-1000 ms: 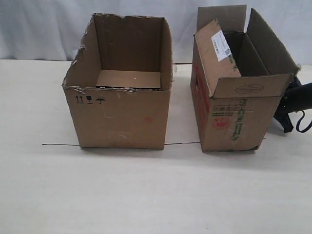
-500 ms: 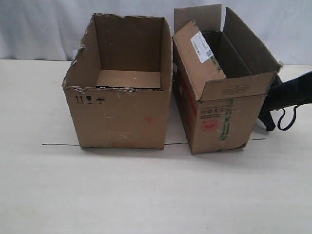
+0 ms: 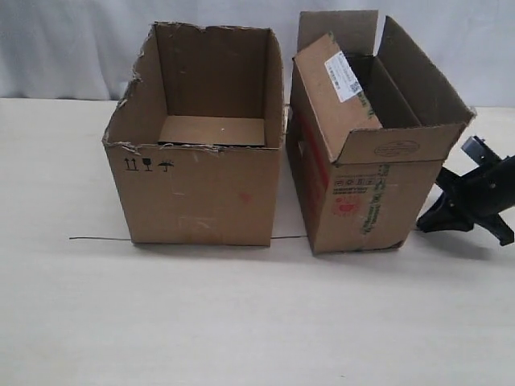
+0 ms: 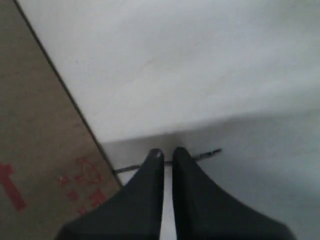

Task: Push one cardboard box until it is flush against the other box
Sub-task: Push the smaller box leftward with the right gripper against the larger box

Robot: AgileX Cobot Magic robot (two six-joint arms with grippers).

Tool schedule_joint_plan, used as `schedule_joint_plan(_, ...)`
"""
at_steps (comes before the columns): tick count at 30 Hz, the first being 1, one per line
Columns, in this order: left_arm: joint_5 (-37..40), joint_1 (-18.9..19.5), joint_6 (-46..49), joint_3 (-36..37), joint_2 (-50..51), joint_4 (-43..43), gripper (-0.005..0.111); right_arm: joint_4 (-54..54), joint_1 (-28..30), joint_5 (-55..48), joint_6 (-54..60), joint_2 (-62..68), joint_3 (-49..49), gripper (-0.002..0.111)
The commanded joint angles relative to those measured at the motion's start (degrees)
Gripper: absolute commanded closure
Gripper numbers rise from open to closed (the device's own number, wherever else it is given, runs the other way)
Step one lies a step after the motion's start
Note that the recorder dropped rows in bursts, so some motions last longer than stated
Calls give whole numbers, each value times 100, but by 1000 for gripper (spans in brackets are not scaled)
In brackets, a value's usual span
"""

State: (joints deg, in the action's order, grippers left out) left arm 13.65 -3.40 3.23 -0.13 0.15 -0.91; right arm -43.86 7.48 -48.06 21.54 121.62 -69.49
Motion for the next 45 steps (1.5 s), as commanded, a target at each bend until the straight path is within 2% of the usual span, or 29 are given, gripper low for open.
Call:
schedule_joint_plan(1, -49, -32, -32, 13, -15, 15, 107, -471, -266, 406, 213, 38, 18, 103)
schedule_joint_plan(6, -49, -32, -32, 13, -15, 15, 107, -764, -698, 454, 249, 393, -361, 103)
schedule_joint_plan(9, -49, -32, -32, 13, -15, 15, 107, -812, -733, 439, 126, 503, -573, 103)
schedule_joint_plan(22, -49, -32, -32, 13, -15, 15, 107, -1080, -733, 821, -25, 698, -744, 103)
schedule_joint_plan(34, -35, -32, -32, 13, -15, 24, 107, -1542, -846, 621, -25, 1157, -1047, 103)
schedule_joint_plan(41, -35, -32, -32, 13, -15, 24, 107, -1481, -894, 517, -25, 1157, -1047, 103)
schedule_joint_plan(45, -35, -32, -32, 13, -15, 24, 107, -986, -731, 255, -57, 1125, -1047, 103)
